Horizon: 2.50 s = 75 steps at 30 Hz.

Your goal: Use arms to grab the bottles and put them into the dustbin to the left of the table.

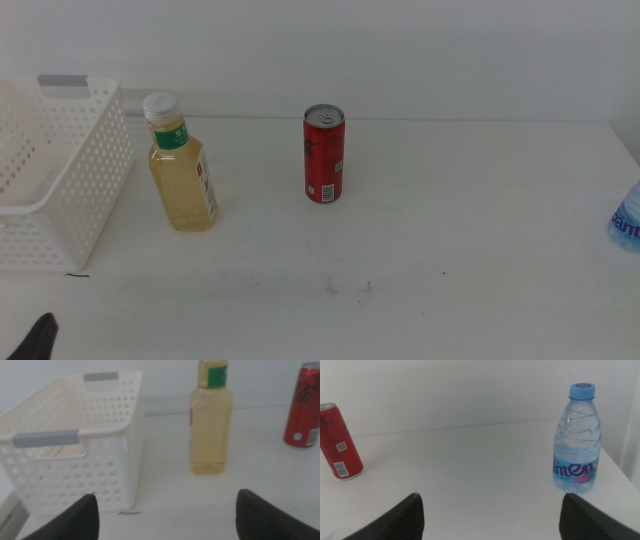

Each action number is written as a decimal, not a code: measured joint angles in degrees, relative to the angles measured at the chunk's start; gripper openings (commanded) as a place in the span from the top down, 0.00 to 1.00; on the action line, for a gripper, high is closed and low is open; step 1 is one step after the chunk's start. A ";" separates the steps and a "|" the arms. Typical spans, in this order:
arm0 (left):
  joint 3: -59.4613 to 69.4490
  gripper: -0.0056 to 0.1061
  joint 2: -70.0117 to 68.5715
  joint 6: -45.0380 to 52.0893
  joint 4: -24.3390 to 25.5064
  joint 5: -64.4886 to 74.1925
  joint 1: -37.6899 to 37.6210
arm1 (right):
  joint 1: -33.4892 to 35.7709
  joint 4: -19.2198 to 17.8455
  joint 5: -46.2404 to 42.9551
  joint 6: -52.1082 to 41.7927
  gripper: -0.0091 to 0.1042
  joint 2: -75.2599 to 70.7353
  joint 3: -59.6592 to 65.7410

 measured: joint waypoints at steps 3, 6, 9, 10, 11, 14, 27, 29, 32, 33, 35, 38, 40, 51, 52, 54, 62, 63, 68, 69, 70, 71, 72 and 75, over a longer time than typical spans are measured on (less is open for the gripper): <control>0.00 0.11 3.15 0.00 0.00 -3.37 -2.85 | 0.00 0.00 0.00 0.00 0.10 0.00 0.00; 0.00 0.11 14.33 0.00 -0.11 -12.44 -8.81 | 0.00 0.00 0.00 0.00 0.10 0.00 0.00; 0.00 0.11 28.09 0.00 -0.11 -26.56 -16.72 | 0.00 0.00 0.00 0.00 0.10 0.00 0.00; 0.00 0.11 32.94 0.00 -0.11 -31.75 -19.70 | 0.00 0.00 0.00 0.00 0.10 0.00 0.00; 0.00 0.11 37.71 0.00 -0.24 -36.02 -22.63 | 0.00 0.00 0.00 0.00 0.10 0.00 0.00; -0.01 0.11 50.70 -0.11 -1.10 -51.63 -29.60 | 0.00 0.00 0.00 0.00 0.10 0.00 0.00; -0.17 0.11 83.27 -3.75 0.30 -83.77 -33.81 | 0.00 0.00 0.00 0.00 0.10 0.00 0.00; -0.17 0.11 83.62 -3.97 0.56 -83.97 -33.81 | 0.00 0.00 0.00 0.00 0.10 0.00 0.00; -0.86 0.11 83.75 -3.97 0.56 -83.97 -33.81 | 0.00 0.00 0.00 0.00 0.10 0.00 0.00; -1.47 0.11 83.75 -3.97 0.65 -83.97 -33.81 | 0.00 0.00 0.00 0.00 0.10 0.00 0.00; -2.60 0.11 83.75 -3.97 1.15 -84.20 -33.81 | 0.00 0.00 0.00 0.00 0.10 0.00 0.00; -4.41 0.11 83.78 -3.97 1.67 -84.33 -33.81 | 0.00 0.00 0.00 0.00 0.10 0.00 0.00; -6.44 0.11 83.87 -4.08 1.67 -83.22 -33.81 | 0.00 0.00 0.00 0.00 0.10 0.00 0.00; -25.30 0.11 100.13 -7.95 3.73 -77.48 -33.47 | 0.00 0.00 0.00 0.00 0.10 0.00 0.00; -27.23 0.11 102.25 -8.35 3.73 -77.48 -33.37 | 0.00 0.00 0.00 0.00 0.10 0.00 0.00; -30.90 0.11 105.64 -9.17 3.73 -77.07 -33.35 | 0.00 0.00 0.00 0.00 0.10 0.00 0.00; -45.37 0.11 117.82 -9.17 3.71 -73.75 -31.97 | 0.00 0.00 0.00 0.00 0.10 0.00 0.00; -46.72 0.11 118.90 -9.17 3.71 -73.67 -31.84 | 0.00 0.00 0.00 0.00 0.10 0.00 0.00; -54.55 0.11 123.87 -9.79 3.79 -71.34 -30.96 | 0.00 0.00 0.00 0.00 0.10 0.00 0.00; -55.75 0.11 124.55 -9.90 3.79 -70.84 -30.97 | 0.00 0.00 0.00 0.00 0.10 0.00 0.00; -57.21 0.11 125.36 -9.89 3.85 -70.18 -30.97 | 0.00 0.00 0.00 0.00 0.10 0.00 0.00; -58.63 0.11 126.15 -9.89 3.93 -69.46 -30.84 | 0.00 0.00 0.00 0.00 0.10 0.00 0.00; -59.71 0.11 126.89 -10.01 3.93 -68.93 -30.84 | 0.00 0.00 0.00 0.00 0.10 0.00 0.00; -63.23 0.11 128.85 -10.01 3.41 -67.78 -30.72 | 0.00 0.00 0.00 0.00 0.10 0.00 0.00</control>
